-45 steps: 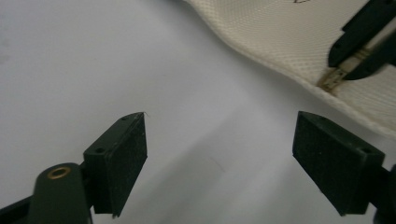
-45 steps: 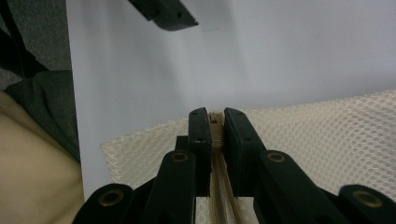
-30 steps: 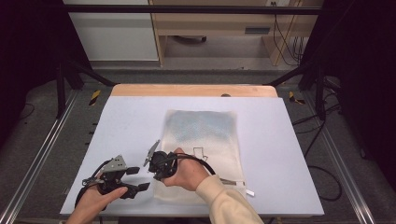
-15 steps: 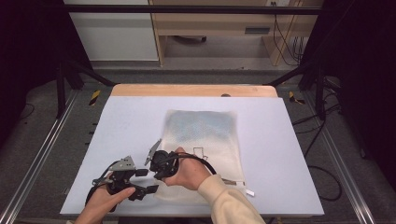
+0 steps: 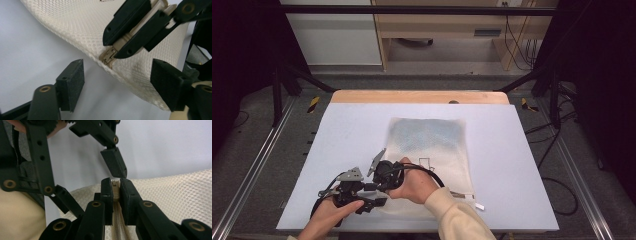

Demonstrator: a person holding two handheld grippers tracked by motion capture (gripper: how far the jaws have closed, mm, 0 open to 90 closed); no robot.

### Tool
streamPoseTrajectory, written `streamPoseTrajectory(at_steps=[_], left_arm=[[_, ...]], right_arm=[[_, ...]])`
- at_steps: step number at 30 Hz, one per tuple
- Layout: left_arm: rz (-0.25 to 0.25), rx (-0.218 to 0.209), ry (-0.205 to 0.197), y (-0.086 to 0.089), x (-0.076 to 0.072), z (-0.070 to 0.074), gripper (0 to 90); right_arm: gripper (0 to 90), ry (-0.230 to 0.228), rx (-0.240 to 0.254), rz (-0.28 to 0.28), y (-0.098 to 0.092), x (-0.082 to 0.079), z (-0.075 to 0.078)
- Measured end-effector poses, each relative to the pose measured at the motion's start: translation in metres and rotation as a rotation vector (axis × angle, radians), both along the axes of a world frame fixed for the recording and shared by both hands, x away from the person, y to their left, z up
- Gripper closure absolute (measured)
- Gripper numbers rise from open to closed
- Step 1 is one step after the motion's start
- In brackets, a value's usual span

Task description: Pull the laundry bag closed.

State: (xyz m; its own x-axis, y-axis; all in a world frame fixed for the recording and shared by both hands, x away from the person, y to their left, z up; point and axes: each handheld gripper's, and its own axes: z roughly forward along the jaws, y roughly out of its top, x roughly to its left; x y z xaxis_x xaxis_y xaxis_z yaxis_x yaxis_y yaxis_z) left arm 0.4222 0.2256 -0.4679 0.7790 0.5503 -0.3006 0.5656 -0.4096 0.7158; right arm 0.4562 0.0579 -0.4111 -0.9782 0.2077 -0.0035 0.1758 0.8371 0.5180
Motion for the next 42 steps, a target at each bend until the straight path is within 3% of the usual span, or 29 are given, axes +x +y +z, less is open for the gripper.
streamPoseTrajectory(at_steps=[10,26,34,42], left_arm=[[-0.017,-0.016,0.013,-0.003,0.003,-0.003,40.3],[-0.032,-0.055,0.045,-0.010,0.009,-0.008,40.2],[-0.047,-0.057,0.052,-0.014,0.011,-0.011,45.1],[-0.043,-0.068,0.033,-0.013,0.013,-0.009,52.8]], right_arm=[[81.8,-0.008,0.013,-0.001,-0.001,-0.001,0.003],[81.8,-0.003,0.019,-0.011,-0.001,-0.001,0.004],[81.8,-0.004,0.017,-0.012,-0.001,-0.001,0.004],[81.8,-0.007,0.028,-0.017,-0.003,-0.001,0.006]])
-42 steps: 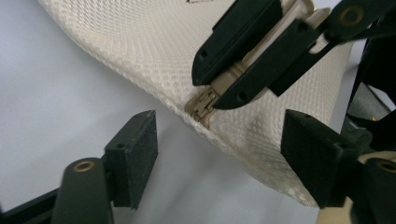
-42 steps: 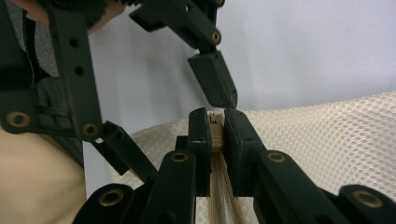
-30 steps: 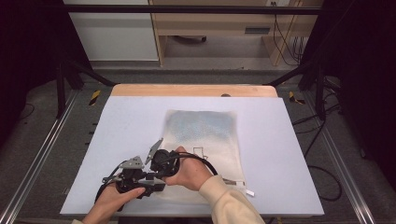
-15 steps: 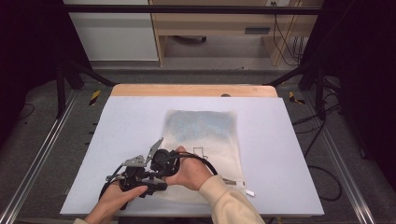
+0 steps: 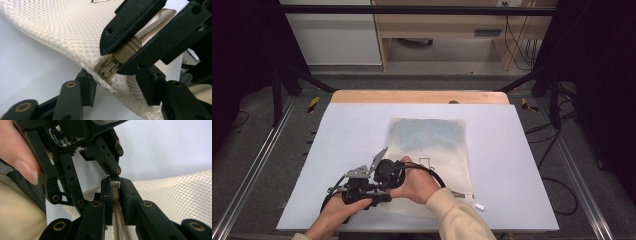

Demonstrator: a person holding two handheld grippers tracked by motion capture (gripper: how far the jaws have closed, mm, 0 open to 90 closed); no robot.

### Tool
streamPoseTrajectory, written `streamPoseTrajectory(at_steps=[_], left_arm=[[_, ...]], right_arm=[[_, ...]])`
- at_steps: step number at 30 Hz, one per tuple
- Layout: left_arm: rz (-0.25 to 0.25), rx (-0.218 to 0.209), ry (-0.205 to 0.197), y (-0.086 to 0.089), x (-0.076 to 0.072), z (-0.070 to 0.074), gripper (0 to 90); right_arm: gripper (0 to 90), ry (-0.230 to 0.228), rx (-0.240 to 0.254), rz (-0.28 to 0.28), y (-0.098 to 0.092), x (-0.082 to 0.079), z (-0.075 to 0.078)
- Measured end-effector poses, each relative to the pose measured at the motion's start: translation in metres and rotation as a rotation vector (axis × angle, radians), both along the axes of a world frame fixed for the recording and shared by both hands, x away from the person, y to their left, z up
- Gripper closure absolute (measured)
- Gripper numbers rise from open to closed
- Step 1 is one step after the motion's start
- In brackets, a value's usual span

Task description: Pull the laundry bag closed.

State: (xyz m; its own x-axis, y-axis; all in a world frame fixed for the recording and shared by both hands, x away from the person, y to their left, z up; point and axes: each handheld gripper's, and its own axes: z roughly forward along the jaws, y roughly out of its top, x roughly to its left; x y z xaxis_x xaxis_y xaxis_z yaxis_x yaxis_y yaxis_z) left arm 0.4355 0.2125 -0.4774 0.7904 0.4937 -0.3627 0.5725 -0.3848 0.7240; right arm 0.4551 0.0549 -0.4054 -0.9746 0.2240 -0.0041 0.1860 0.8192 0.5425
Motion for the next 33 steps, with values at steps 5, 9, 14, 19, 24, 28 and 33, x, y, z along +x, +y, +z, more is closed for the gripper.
streamPoseTrajectory(at_steps=[5,9,14,19,24,28,33], left_arm=[[0.006,-0.003,0.007,0.0009,0.0019,0.0000,56.8],[0.008,-0.009,0.006,0.0012,0.0028,0.0000,58.1],[0.005,0.001,0.007,0.0009,0.0033,-0.0007,63.3],[0.012,0.007,0.005,0.0031,0.0054,-0.0012,74.5],[0.015,0.009,0.000,0.0038,0.0063,-0.0009,79.7],[0.018,0.013,0.000,0.0033,0.0063,-0.0008,80.3],[0.025,0.017,0.000,0.0033,0.0059,-0.0007,81.0]], right_arm=[[81.8,-0.005,0.008,-0.001,-0.0004,0.0005,0.0006],[81.8,-0.006,0.009,-0.006,-0.0008,0.0005,0.0009],[81.8,-0.007,0.011,-0.004,-0.0008,0.0005,0.0003],[81.8,-0.003,0.019,-0.006,-0.0021,0.0001,-0.0001],[81.8,-0.013,0.022,-0.001,-0.0041,0.0003,0.0007],[81.8,-0.022,0.018,0.002,-0.0053,-0.0006,0.0001],[81.9,-0.034,0.014,-0.004,-0.0085,-0.0024,-0.0033]])
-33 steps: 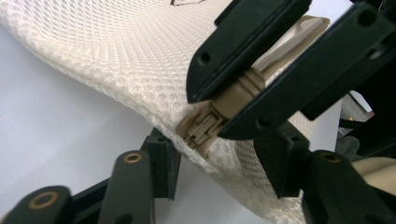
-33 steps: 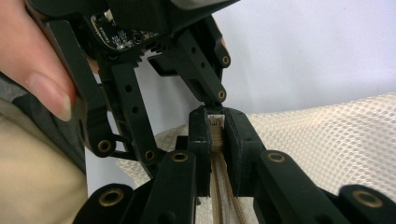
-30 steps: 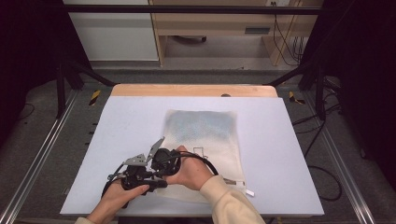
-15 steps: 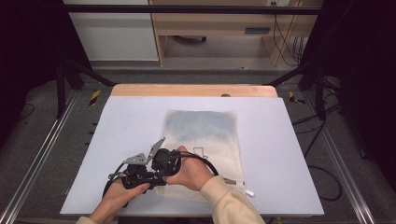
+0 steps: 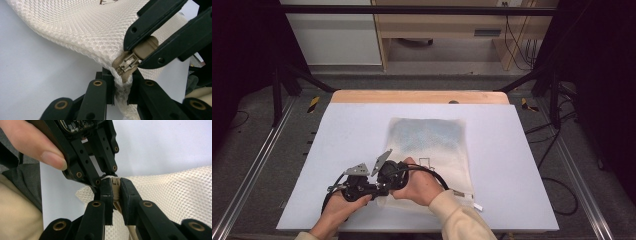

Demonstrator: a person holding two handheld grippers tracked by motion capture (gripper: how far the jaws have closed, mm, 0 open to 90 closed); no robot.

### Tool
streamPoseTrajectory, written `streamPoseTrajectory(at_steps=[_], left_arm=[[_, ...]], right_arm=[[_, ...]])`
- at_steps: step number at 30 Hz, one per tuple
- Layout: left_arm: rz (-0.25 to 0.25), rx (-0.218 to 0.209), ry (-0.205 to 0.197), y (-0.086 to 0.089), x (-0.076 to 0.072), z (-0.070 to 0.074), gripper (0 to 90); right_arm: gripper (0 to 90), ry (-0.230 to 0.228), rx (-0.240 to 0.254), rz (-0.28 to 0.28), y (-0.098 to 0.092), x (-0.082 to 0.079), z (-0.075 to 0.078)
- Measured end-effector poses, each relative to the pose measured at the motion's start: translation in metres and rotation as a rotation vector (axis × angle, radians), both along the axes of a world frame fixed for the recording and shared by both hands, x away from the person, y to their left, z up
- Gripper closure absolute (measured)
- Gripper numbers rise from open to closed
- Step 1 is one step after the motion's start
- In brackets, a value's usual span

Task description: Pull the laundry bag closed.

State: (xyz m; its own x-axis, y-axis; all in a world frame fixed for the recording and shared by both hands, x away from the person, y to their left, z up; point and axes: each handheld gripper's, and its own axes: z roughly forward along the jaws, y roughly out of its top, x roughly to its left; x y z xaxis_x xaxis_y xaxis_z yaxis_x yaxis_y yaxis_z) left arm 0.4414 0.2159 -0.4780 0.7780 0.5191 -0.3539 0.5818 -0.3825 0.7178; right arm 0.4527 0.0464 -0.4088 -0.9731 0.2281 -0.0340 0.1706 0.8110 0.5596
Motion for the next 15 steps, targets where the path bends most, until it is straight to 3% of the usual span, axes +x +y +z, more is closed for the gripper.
streamPoseTrajectory(at_steps=[15], left_arm=[[-0.005,0.000,-0.004,0.0015,-0.0007,0.0023,82.2]], right_arm=[[82.2,-0.026,-0.031,0.012,-0.0077,-0.0037,-0.0036]])
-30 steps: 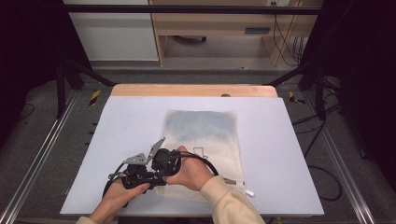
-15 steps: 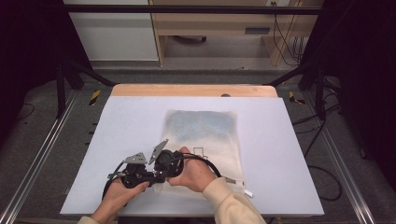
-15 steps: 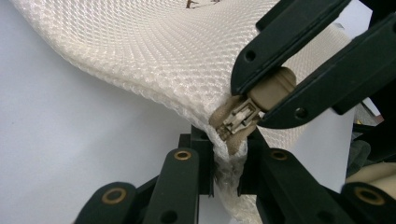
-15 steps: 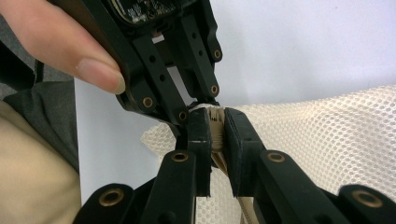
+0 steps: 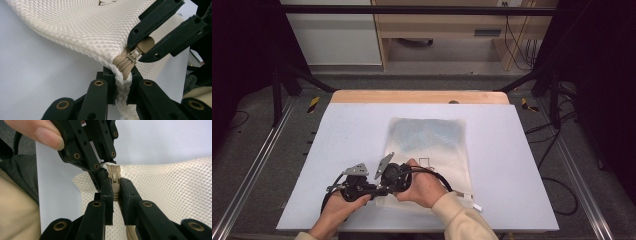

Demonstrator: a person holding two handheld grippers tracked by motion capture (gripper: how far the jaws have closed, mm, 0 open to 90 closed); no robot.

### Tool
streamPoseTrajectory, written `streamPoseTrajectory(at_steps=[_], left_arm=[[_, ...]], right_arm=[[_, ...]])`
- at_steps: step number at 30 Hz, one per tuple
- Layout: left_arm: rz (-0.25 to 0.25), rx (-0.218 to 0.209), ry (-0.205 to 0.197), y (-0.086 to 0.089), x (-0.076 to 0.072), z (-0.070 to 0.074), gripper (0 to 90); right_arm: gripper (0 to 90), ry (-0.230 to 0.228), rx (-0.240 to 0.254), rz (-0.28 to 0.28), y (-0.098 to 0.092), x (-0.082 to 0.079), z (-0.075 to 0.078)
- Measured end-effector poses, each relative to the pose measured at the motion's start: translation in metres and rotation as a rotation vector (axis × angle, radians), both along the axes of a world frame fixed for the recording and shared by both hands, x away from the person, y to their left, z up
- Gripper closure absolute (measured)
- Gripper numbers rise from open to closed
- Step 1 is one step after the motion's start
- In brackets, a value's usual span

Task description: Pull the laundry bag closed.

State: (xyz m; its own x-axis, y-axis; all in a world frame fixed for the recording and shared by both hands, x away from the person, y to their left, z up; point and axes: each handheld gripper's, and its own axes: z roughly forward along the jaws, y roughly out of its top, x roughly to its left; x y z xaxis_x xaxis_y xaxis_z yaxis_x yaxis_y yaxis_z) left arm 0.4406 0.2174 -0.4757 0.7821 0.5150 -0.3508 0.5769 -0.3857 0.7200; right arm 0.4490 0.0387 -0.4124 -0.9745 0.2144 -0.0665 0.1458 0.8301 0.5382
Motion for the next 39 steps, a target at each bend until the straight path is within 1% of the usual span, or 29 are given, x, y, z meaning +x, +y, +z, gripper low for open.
streamPoseTrajectory(at_steps=[1,2,4,6,9,11,12,13,15,17,20,21,24,26,29,35,39], left_arm=[[-0.002,0.004,-0.003,-0.001,0.000,0.000,82.2],[0.001,0.009,-0.009,-0.001,-0.001,0.000,82.3],[0.002,0.007,-0.007,-0.001,-0.001,0.000,82.3],[-0.003,0.009,-0.006,-0.001,0.000,0.000,82.3],[-0.008,0.010,-0.013,-0.001,-0.001,0.001,82.2],[-0.011,0.011,-0.022,-0.002,-0.001,0.002,82.2],[-0.010,0.015,-0.028,-0.002,-0.002,0.001,82.2],[-0.010,0.015,-0.028,-0.002,-0.002,0.001,82.2],[-0.008,0.022,-0.034,-0.003,-0.002,0.001,82.1],[-0.006,0.030,-0.042,-0.003,-0.002,0.001,82.2],[0.001,0.024,-0.047,-0.003,-0.002,0.001,82.1],[0.002,0.026,-0.051,-0.003,-0.003,0.001,82.1],[0.005,0.043,-0.066,-0.005,-0.004,0.001,82.1],[0.006,0.046,-0.073,-0.005,-0.005,0.002,82.1],[0.008,0.045,-0.074,-0.005,-0.005,0.002,82.1],[0.004,0.045,-0.087,-0.005,-0.004,0.004,82.1],[0.001,0.044,-0.092,-0.006,-0.005,0.004,82.1]], right_arm=[[82.2,0.001,0.000,0.004,-0.001,0.000,0.000],[82.2,0.001,-0.003,-0.005,-0.001,0.000,-0.001],[82.1,0.001,-0.001,-0.001,-0.003,0.000,-0.001],[82.2,0.012,0.004,-0.012,-0.005,0.000,-0.003],[82.2,0.009,0.012,-0.013,-0.010,0.000,-0.006],[82.1,0.004,0.034,-0.010,-0.015,-0.001,-0.007],[82.2,0.007,0.045,-0.018,-0.016,-0.002,-0.008],[82.2,0.007,0.045,-0.018,-0.016,-0.002,-0.008],[82.1,0.005,0.079,-0.020,-0.019,-0.001,-0.012],[82.1,0.002,0.086,-0.018,-0.020,-0.001,-0.013],[82.1,-0.003,0.106,-0.016,-0.022,-0.001,-0.014],[82.1,-0.002,0.126,-0.020,-0.024,-0.001,-0.015],[82.1,-0.002,0.127,-0.015,-0.025,0.000,-0.017],[82.0,-0.008,0.123,-0.009,-0.025,0.000,-0.016],[82.1,-0.005,0.137,-0.022,-0.026,-0.001,-0.017],[82.0,0.003,0.160,-0.021,-0.028,0.001,-0.017],[82.0,0.002,0.164,-0.021,-0.030,0.001,-0.016]])
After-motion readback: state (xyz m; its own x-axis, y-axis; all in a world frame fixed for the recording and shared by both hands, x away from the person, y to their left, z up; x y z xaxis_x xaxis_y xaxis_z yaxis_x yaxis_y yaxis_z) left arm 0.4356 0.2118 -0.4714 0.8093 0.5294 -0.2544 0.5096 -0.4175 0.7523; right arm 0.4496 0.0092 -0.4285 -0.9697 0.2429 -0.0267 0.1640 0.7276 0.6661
